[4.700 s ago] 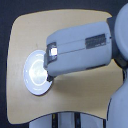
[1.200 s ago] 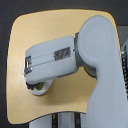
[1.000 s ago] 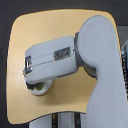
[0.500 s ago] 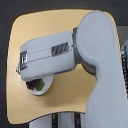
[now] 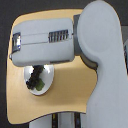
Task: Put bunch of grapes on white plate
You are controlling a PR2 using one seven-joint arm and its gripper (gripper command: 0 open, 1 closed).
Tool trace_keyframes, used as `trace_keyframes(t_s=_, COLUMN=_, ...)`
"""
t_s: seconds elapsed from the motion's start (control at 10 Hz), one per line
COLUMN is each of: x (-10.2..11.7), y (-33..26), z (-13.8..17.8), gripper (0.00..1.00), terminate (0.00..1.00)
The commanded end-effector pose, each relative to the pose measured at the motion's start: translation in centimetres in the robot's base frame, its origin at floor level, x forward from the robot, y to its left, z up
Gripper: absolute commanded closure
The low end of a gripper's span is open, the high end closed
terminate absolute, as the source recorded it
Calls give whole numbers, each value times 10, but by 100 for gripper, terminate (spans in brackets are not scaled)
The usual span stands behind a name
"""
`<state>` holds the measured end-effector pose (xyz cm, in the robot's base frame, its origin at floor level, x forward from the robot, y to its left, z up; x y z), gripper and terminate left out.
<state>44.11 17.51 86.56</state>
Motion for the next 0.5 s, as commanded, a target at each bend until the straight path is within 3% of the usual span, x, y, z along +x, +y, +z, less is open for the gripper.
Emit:
trace_keyframes(t_s=0.0, x=24, y=-19, z=72, gripper=0, terminate=0)
trace_keyframes(t_s=0.4, x=17, y=-110, z=85, gripper=0, terminate=0)
